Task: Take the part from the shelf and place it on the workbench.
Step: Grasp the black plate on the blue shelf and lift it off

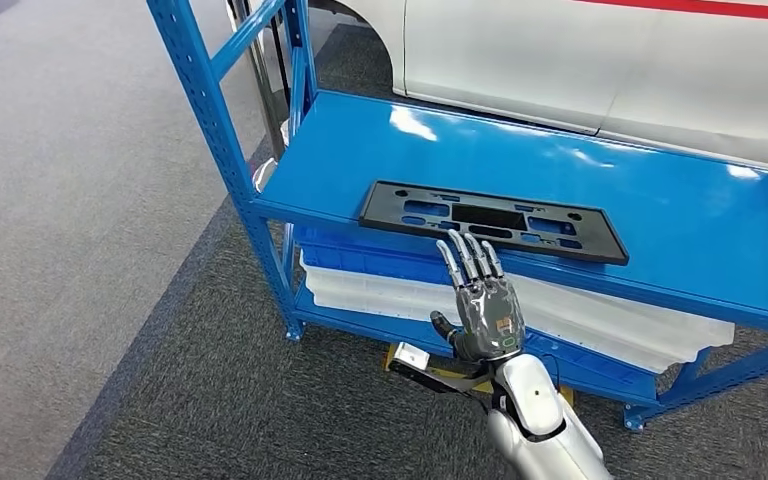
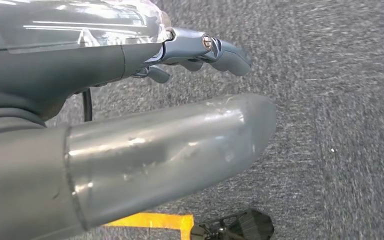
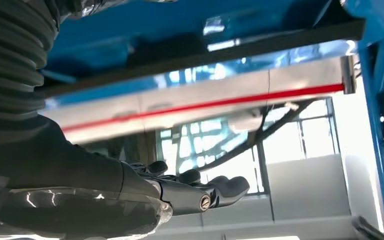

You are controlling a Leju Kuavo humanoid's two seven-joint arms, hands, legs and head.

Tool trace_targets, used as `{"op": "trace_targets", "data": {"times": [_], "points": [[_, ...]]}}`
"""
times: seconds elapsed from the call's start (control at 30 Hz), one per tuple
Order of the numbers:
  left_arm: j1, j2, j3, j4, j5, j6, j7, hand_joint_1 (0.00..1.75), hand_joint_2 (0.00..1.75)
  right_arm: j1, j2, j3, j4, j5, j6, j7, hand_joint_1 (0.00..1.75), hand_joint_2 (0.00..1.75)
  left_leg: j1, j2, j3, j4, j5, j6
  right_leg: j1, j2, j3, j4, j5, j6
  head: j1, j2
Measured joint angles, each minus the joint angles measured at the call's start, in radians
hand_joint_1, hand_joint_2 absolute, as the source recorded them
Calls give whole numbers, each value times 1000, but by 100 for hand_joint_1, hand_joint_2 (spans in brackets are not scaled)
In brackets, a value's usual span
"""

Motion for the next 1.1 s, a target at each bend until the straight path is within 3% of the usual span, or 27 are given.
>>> {"op": "trace_targets", "data": {"times": [0.1, 0.13, 0.17, 0.23, 0.3, 0.33, 0.37, 0.4, 0.47, 0.5, 0.63, 0.7, 0.77, 0.8, 0.83, 0.87, 0.93, 0.97, 1.0, 1.1], "points": [[-4, 3, -7, 0, -10, -2, 0, 0, 0, -16, 15, -4, 40, -7, -28, 8, 0, 175, 2, 2, -1, 1, -2, -15, -2, 0, 5, -16, 5, -2, 0, 0], [-5, 4, -9, 0, -14, -2, 1, 0, 0, -20, 20, -11, 52, -20, -41, 11, 0, 175, 2, 2, -8, 17, -15, -21, -6, -2, 8, -22, 8, -5, 0, 0], [-5, 5, -11, 0, -16, -6, 4, 0, 0, -24, 24, -22, 62, -30, -55, 17, 0, 175, 3, 2, -23, 53, -38, -25, -10, -3, 11, -29, 11, -9, 0, 0], [-5, 7, -12, 0, -21, -30, 16, 0, 0, -28, 31, -61, 72, -35, -78, 30, 0, 175, 8, 2, -80, 178, -102, -34, -11, -6, 13, -31, 10, -13, 0, 0], [-3, 12, -12, 0, -25, -60, 28, 0, 0, -28, 33, -127, 77, -30, -86, 14, 0, 175, 14, 3, -129, 275, -129, -43, -12, -7, 15, -30, 7, -13, 0, 0], [-2, 14, -12, 0, -28, -71, 32, 0, 0, -28, 33, -169, 80, -33, -87, -7, 0, 175, 17, 3, -130, 273, -114, -45, -12, -7, 17, -30, 5, -11, 0, 0], [-1, 16, -12, 0, -31, -76, 34, 0, 0, -29, 33, -209, 83, -39, -87, -29, 0, 175, 20, 3, -110, 230, -82, -47, -14, -7, 20, -28, 1, -7, 0, 0], [-1, 19, -12, 0, -35, -79, 36, 0, 0, -31, 33, -247, 86, -45, -88, -46, 0, 175, 22, 4, -77, 160, -44, -47, -15, -6, 25, -25, -4, -3, 0, 0], [-4, 22, -12, 0, -40, -84, 40, 0, 0, -38, 34, -315, 92, -58, -89, -68, 0, 175, 21, 4, -16, 40, -6, -41, -13, -5, 29, -18, -15, 10, 0, 0], [-4, 22, -12, 0, -43, -85, 43, 0, 0, -41, 34, -342, 94, -67, -89, -75, 0, 175, 19, 3, -1, 12, -5, -36, -12, -5, 30, -16, -18, 17, 0, 0], [-4, 24, -12, 0, -57, -86, 52, 0, 0, -45, 35, -429, 108, -105, -91, -94, 0, 175, 19, 1, 16, -9, -12, -9, -15, -3, 26, 8, -22, 39, 0, 0], [-4, 24, -12, 0, -60, -86, 54, 0, 0, -47, 35, -455, 115, -111, -91, -98, 0, 175, 20, 1, 30, -17, -14, 3, -16, -2, -19, 91, -58, 45, 1, 0], [-4, 24, -12, 0, -63, -86, 56, 0, 0, -46, 35, -471, 124, -109, -92, -95, 0, 175, 18, 2, 37, -18, -22, 9, -16, -1, -103, 220, -104, 51, 0, 0], [-4, 25, -12, 0, -65, -86, 56, 0, 0, -44, 35, -475, 131, -105, -92, -92, 0, 175, 17, 1, 43, -18, -27, 11, -16, -1, -138, 261, -108, 52, 1, 0], [-4, 26, -12, 0, -68, -87, 57, 0, 0, -43, 35, -478, 138, -100, -92, -88, 0, 175, 15, 1, 50, -18, -34, 10, -16, -1, -158, 270, -93, 50, 0, 0], [-3, 26, -12, 0, -71, -87, 58, 0, 0, -42, 35, -481, 144, -94, -92, -83, 0, 175, 14, 1, 60, -17, -41, 9, -15, -1, -155, 237, -55, 47, 0, 0], [-3, 27, -12, 1, -77, -87, 59, 0, 0, -44, 33, -485, 158, -83, -92, -72, 0, 175, 13, 0, 85, -18, -59, 5, -11, -2, -116, 111, 36, 34, 0, 0], [-4, 27, -12, 1, -79, -87, 60, 0, 0, -46, 32, -487, 166, -77, -92, -66, 0, 175, 12, 0, 93, -19, -67, 1, -7, -3, -98, 54, 60, 28, 1, 0], [-5, 27, -12, 2, -81, -87, 60, 0, 0, -49, 30, -487, 175, -72, -92, -61, 0, 175, 12, 0, 98, -21, -74, -4, -2, -3, -86, 20, 71, 21, 1, 0], [-8, 29, -12, 2, -83, -88, 62, 0, 0, -55, 26, -488, 194, -63, -93, -53, 0, 175, 11, 3, 109, -15, -79, -21, 2, -1, -66, -7, 62, 5, 3, 0]]}}
